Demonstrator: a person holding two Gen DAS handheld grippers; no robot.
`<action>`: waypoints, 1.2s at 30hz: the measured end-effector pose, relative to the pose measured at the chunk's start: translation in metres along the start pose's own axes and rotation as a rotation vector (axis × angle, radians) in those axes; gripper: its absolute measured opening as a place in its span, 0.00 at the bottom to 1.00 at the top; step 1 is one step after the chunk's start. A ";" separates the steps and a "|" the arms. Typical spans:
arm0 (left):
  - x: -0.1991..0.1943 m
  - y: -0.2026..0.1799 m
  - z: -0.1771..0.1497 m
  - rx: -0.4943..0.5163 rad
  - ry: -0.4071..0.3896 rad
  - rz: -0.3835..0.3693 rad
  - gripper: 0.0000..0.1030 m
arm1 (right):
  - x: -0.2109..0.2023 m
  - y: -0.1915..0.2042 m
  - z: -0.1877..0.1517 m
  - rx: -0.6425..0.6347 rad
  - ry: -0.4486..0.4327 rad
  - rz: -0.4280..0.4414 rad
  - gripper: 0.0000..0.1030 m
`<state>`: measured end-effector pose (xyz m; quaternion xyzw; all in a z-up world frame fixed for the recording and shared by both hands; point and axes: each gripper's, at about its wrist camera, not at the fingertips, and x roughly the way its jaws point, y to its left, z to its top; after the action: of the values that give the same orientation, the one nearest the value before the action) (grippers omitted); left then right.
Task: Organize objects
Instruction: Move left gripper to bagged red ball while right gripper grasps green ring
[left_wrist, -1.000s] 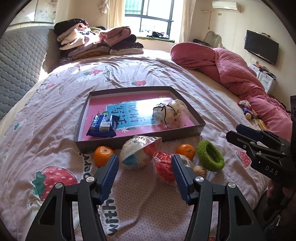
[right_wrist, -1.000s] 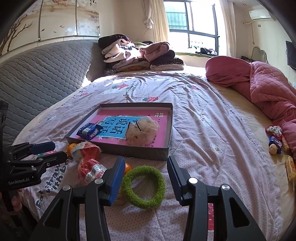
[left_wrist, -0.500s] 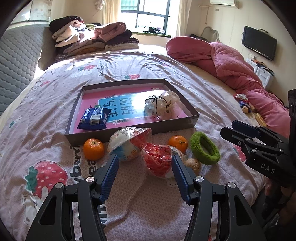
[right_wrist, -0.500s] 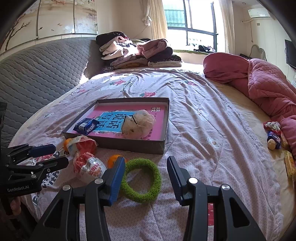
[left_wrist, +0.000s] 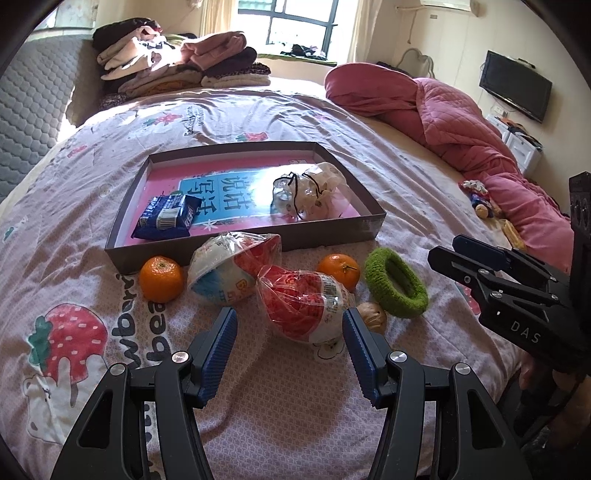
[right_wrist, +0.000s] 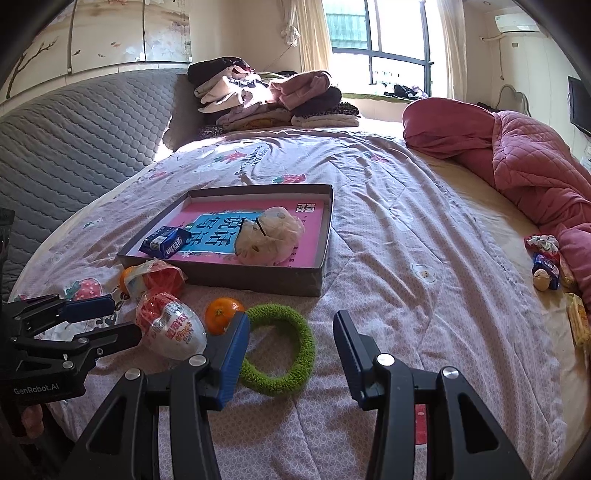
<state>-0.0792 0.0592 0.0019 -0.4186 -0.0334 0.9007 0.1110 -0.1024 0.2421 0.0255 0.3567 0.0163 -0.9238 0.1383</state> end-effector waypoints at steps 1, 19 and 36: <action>0.001 0.000 0.000 -0.002 0.004 -0.006 0.59 | 0.000 0.000 0.000 -0.001 -0.003 0.001 0.45; 0.025 0.005 -0.003 -0.146 0.056 -0.102 0.59 | 0.023 -0.007 -0.009 0.006 0.060 -0.010 0.45; 0.048 0.006 -0.002 -0.257 0.070 -0.157 0.59 | 0.062 -0.005 -0.017 0.000 0.136 0.001 0.45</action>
<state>-0.1092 0.0642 -0.0363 -0.4565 -0.1772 0.8625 0.1278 -0.1361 0.2338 -0.0283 0.4185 0.0255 -0.8974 0.1376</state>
